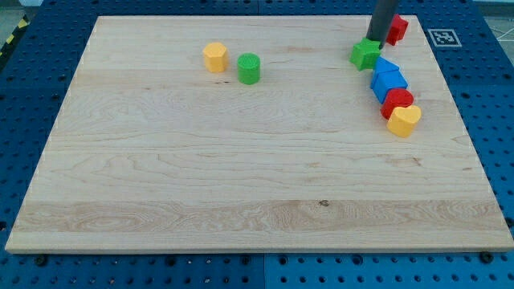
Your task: Push the green star closer to the blue triangle
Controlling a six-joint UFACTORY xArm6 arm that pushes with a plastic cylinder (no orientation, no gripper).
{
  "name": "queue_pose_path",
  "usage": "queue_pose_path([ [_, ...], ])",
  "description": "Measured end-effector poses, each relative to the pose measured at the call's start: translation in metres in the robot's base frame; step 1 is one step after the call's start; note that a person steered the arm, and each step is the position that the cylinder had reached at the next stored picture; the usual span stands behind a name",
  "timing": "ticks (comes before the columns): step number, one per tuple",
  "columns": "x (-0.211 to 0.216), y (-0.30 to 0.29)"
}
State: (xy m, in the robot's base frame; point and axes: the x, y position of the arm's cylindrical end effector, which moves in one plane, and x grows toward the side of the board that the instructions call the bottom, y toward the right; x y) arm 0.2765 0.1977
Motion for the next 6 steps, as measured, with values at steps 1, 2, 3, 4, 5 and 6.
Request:
queue_pose_path([
  [1,0.0,0.0],
  [2,0.0,-0.006],
  [3,0.0,-0.016],
  [4,0.001,-0.016],
  [5,0.008,-0.016],
  [6,0.011,-0.016],
])
